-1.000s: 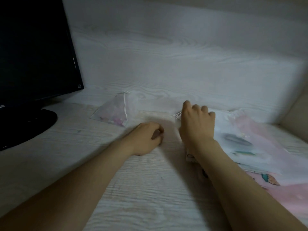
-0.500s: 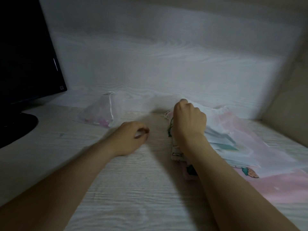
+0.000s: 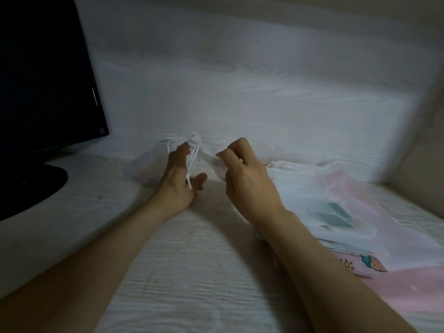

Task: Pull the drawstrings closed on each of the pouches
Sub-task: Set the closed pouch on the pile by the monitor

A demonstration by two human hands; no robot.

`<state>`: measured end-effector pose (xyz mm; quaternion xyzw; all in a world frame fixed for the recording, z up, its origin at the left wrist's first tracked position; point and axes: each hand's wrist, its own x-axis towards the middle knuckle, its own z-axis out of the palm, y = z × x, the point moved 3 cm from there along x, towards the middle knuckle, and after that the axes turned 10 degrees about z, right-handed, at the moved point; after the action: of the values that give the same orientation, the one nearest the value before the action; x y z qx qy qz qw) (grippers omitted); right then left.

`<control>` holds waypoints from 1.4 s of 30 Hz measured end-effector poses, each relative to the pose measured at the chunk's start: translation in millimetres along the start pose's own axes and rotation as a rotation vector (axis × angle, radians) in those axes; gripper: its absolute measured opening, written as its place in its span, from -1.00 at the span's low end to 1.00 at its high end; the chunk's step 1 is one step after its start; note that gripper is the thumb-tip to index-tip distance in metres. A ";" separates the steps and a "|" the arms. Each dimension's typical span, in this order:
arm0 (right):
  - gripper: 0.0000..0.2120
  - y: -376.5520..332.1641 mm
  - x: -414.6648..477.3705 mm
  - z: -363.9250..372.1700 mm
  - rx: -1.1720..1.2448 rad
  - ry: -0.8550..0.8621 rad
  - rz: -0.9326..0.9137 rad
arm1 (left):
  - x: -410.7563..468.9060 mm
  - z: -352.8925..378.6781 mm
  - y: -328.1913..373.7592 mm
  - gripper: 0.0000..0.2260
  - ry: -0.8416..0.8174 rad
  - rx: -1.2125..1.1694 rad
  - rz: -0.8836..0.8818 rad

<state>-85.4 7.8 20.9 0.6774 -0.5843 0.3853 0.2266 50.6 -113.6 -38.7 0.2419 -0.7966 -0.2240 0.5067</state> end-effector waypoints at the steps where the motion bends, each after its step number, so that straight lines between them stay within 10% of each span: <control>1: -0.70 -1.0 -0.9 0.3 0.039 0.007 -0.009 | 2.5 -3.6 1.7 -0.23 0.024 -0.059 -0.002; 5: -0.81 2.9 -3.7 6.7 0.064 -0.008 -0.028 | 8.3 -18.2 14.0 -0.05 0.046 -0.014 0.106; 11: -0.82 15.7 -5.0 17.9 -0.107 -0.147 0.062 | 2.5 -25.8 11.2 -0.82 -0.022 0.321 0.163; 19: -0.89 26.8 -13.9 24.5 -0.013 -0.373 0.453 | 1.2 -37.2 35.3 -0.90 0.071 0.629 0.302; 24: -0.48 30.9 -15.8 32.5 -0.061 -0.506 0.583 | 0.2 -31.7 34.0 -0.91 -0.039 0.729 0.490; 31: -0.71 44.1 -11.0 21.5 0.345 -0.226 0.842 | -1.7 -16.5 17.3 -0.75 -0.335 0.674 0.260; 42: -0.87 48.5 -11.8 26.0 0.319 -0.159 0.763 | 0.9 -30.3 -12.6 -0.86 -0.118 0.295 -0.118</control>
<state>-125.8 -15.1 -11.0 0.4667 -0.7417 0.4739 -0.0859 80.1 -127.4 -33.9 0.3463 -0.8338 -0.1477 0.4039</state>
